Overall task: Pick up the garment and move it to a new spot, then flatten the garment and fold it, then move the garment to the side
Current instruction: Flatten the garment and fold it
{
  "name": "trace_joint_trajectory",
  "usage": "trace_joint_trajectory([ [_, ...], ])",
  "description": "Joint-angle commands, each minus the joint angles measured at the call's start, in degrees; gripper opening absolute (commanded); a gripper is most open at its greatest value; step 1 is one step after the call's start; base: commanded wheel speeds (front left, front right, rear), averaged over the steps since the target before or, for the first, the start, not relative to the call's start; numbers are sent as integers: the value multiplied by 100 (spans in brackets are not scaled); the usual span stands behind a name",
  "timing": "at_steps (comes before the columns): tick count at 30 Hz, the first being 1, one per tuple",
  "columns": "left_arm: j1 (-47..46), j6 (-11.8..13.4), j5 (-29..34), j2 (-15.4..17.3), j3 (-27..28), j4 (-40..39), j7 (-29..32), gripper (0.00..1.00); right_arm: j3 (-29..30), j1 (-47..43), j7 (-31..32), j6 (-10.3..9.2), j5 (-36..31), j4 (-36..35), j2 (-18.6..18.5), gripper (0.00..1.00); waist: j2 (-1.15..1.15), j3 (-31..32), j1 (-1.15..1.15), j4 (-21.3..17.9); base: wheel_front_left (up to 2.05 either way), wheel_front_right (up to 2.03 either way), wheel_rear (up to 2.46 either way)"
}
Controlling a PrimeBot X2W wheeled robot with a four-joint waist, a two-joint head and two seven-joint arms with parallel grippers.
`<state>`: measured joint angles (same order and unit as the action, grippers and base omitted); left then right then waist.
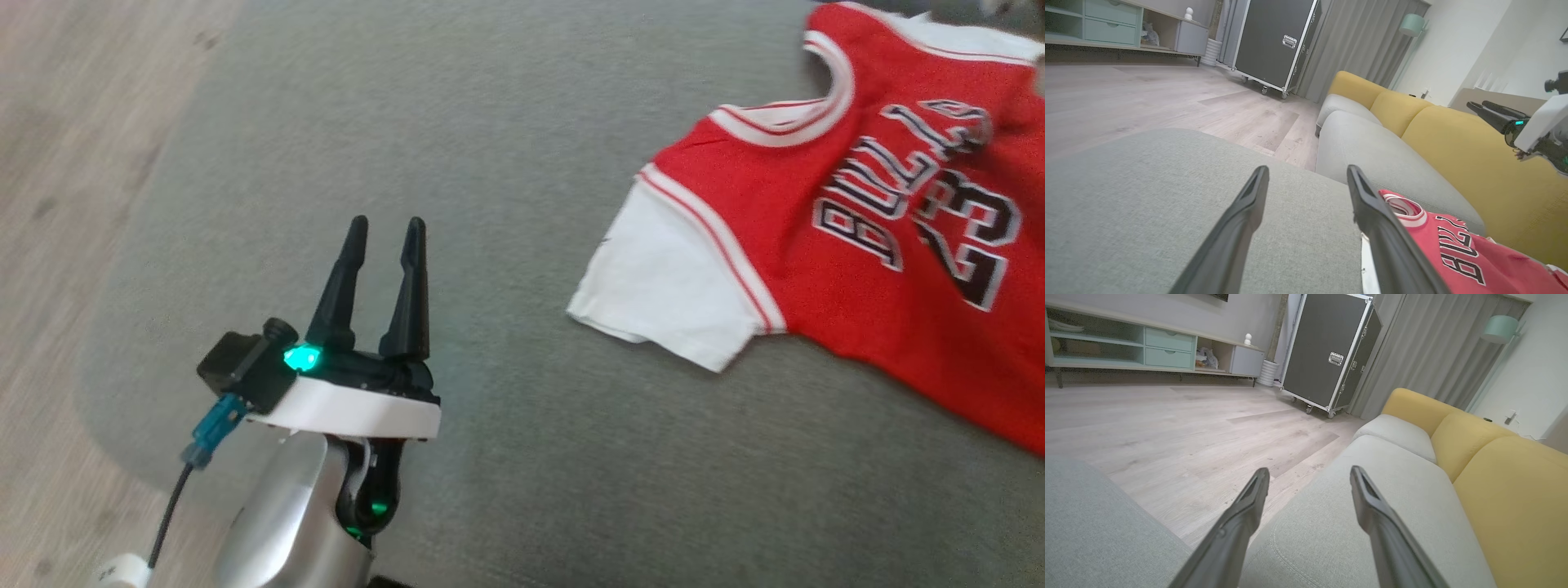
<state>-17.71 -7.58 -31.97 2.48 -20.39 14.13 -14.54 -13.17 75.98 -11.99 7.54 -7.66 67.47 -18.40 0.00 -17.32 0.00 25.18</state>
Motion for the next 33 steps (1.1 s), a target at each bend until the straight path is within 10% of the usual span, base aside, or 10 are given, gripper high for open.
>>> trace_joint_trajectory([
  [1,-190,9,88,41,271,-173,-46,100,12,0,-136,-5,95,-129,149,100,0,161,0,-293,0,0,0],
  [18,507,9,566,160,1140,-250,-46,100,679,-3813,-300,-5,1079,-3047,1135,100,0,1205,0,-2076,0,0,0],
  [33,839,9,708,210,1168,-31,-46,100,1219,-6484,-300,-5,1259,-5028,1549,100,0,1296,0,-2577,0,0,0],
])
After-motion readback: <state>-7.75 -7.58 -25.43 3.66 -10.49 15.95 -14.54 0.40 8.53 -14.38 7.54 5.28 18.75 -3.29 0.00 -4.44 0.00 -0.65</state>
